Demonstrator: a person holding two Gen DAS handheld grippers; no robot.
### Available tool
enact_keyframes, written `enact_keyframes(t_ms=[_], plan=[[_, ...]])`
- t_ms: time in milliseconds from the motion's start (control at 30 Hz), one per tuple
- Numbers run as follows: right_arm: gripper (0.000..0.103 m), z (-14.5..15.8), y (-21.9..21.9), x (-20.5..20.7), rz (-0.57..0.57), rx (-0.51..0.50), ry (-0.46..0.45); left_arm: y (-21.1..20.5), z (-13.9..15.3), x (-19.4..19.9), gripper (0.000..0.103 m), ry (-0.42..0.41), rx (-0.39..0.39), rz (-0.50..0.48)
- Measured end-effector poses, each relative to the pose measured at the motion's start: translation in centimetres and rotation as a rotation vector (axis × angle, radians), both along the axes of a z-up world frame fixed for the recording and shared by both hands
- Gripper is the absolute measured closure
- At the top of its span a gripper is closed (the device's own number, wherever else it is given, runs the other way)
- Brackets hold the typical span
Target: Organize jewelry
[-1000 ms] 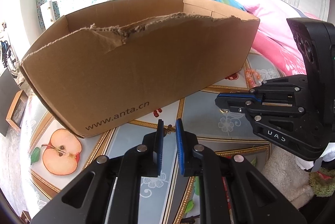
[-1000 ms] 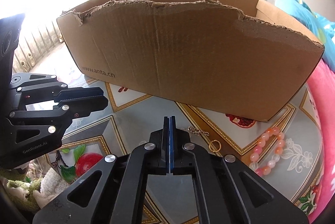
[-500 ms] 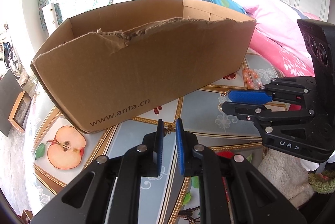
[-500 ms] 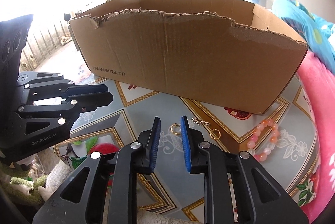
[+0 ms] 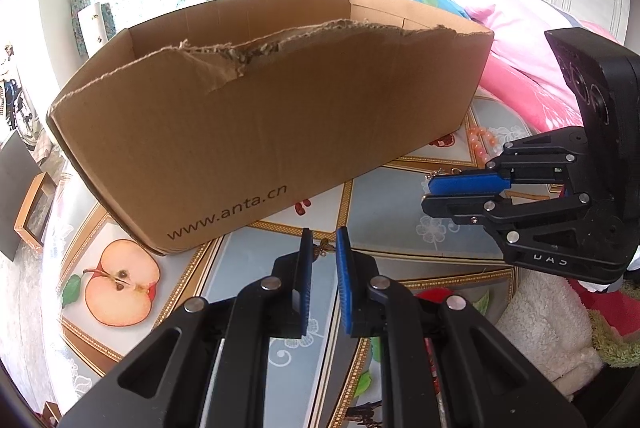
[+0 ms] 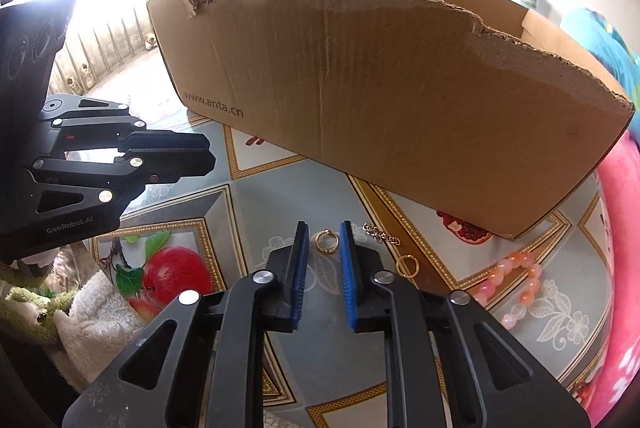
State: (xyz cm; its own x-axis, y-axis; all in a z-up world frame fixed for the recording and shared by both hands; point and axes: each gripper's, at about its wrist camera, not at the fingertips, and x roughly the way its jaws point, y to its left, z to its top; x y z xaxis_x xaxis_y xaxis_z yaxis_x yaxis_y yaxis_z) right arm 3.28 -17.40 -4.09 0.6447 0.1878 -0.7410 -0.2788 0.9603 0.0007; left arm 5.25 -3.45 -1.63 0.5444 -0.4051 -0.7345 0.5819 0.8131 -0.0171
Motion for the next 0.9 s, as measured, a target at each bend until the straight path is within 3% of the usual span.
enact_keyframes(t_ms=[233,300,600,900], plan=[[0.095,0.2,-0.4,0.1,-0.024,0.042,0.002,-0.1,-0.1,0.1,0.092,0.001,0.001,-0.010],[0.103,0.3,-0.6,0.1,-0.028,0.050,0.000,0.0,0.0,0.1,0.092,-0.001,0.004,-0.011],[0.103,1.6,-1.5,-1.3,-0.051,0.056,-0.009,0.1,0.4,-0.4,0.092,-0.014,0.009,-0.004],[0.102,0.3,-0.6,-1.2,-0.078,0.051,0.023,0.0,0.6,-0.5,0.092,-0.023,0.006,0.001]])
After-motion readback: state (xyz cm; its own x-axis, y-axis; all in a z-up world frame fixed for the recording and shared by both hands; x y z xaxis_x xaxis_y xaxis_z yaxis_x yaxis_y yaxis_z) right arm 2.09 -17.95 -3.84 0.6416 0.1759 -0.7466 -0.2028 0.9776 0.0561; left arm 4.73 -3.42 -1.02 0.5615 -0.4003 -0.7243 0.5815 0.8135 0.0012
